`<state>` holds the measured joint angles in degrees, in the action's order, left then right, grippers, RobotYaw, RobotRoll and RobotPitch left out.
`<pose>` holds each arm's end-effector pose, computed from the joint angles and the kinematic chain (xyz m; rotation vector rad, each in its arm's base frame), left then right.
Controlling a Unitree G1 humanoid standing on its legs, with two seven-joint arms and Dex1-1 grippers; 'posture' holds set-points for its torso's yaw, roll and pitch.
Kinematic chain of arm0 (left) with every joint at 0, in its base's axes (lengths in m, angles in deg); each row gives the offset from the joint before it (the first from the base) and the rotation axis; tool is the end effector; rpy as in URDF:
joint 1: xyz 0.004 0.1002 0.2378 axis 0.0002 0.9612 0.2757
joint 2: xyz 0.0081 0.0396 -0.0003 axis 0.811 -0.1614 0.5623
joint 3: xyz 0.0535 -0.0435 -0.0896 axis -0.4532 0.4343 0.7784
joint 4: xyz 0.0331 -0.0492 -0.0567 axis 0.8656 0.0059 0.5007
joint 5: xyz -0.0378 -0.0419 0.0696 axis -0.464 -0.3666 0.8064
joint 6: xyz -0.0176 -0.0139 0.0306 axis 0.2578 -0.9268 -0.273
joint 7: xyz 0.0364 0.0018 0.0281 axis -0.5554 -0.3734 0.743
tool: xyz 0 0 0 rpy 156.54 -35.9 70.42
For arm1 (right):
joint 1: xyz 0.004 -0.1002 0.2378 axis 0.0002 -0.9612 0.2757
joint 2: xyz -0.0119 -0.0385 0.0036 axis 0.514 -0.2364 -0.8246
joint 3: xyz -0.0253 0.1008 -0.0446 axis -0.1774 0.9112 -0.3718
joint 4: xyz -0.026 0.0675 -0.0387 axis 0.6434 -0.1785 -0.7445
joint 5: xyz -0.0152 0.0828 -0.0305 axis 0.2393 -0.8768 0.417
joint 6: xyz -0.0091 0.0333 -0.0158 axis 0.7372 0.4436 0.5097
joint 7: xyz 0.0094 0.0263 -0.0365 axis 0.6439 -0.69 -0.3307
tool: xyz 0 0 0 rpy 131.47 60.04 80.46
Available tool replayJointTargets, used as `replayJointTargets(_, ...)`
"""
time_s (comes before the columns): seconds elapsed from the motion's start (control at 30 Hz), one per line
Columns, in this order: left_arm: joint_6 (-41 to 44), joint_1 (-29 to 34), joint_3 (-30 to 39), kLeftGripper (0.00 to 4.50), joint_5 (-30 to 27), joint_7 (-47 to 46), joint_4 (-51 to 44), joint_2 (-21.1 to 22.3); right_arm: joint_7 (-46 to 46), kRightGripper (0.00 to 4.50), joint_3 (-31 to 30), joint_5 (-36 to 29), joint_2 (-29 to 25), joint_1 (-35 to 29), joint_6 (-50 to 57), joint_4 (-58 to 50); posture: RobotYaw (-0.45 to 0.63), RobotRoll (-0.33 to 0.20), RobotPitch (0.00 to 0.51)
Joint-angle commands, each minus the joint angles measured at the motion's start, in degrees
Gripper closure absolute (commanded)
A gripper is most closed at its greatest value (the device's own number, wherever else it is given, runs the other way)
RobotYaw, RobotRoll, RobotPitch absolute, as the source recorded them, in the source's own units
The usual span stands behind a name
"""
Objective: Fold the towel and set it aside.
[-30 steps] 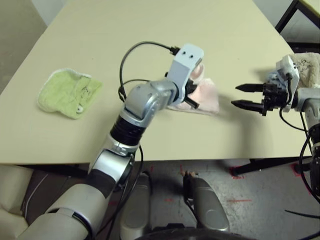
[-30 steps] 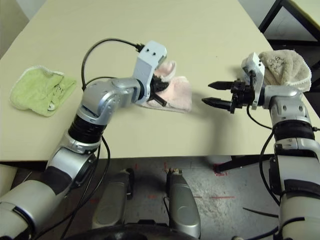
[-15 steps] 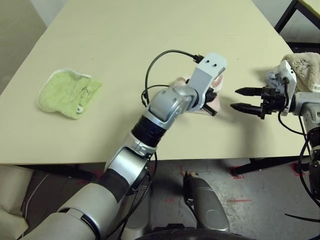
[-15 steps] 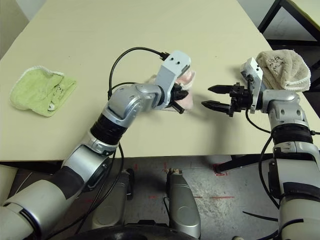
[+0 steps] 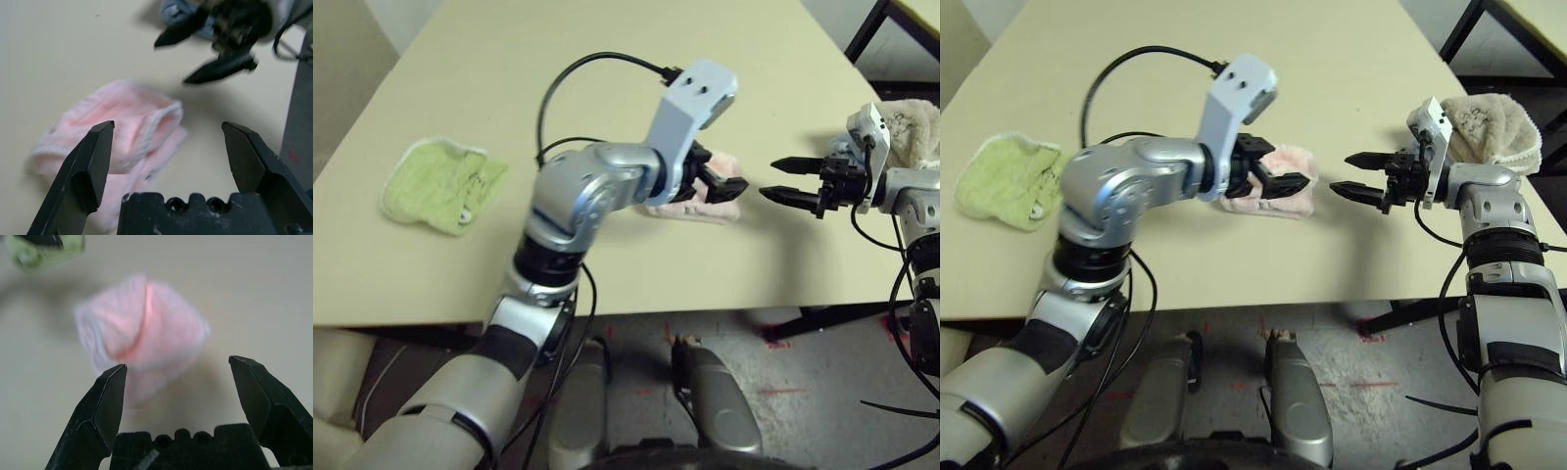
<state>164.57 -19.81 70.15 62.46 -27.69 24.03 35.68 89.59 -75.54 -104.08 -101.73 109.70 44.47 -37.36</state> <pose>0.2655 0.0891 0.2439 0.2463 0.2728 -0.9381 0.3201 -0.3085 0.1894 -0.2003 0.0890 1.0460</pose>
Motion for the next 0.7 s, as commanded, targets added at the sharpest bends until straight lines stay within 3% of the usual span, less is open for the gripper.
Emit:
replayJointTargets(0.03,1.66,2.51,1.59,0.03,-1.01,0.22,-2.66,3.21,2.66,0.00,-1.19,-1.12,0.99,2.06,2.11,-4.39,0.12,0.000,0.163)
replayJointTargets(0.13,1.23,4.62,1.26,0.03,-1.04,0.03,-3.59,5.84,3.82,0.00,-2.45,-0.69,1.99,2.90,2.80,-7.69,0.13,0.000,0.164)
replayJointTargets(0.37,0.21,9.35,-1.45,0.03,-0.77,-0.27,-6.06,10.36,4.52,0.00,-10.87,7.34,4.35,3.63,-10.37,-8.84,0.14,0.000,0.163)
replayJointTargets(0.7,-0.43,9.79,-2.16,0.03,-0.91,-0.93,-5.62,9.95,2.62,0.00,-15.44,13.52,6.64,6.12,-22.29,-2.54,0.15,0.000,0.161)
